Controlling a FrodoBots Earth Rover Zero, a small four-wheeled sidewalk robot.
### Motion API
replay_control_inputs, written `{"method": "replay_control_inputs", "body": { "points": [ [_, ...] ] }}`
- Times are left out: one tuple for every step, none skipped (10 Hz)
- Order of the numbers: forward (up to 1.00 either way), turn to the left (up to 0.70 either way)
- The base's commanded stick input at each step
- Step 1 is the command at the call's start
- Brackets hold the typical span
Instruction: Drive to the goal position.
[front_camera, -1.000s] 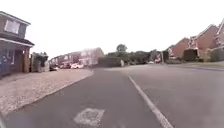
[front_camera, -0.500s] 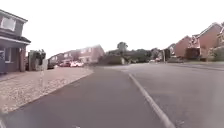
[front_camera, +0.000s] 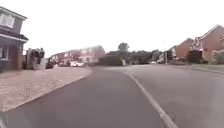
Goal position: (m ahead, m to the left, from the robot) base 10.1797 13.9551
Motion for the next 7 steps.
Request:
{"method": "replay_control_inputs", "body": {
  "points": [
    [1.0,0.0],
    [1.0,0.0],
    [1.0,0.0],
    [1.0,0.0],
    [1.0,0.0],
    [1.0,0.0],
    [1.0,0.0]
  ]
}}
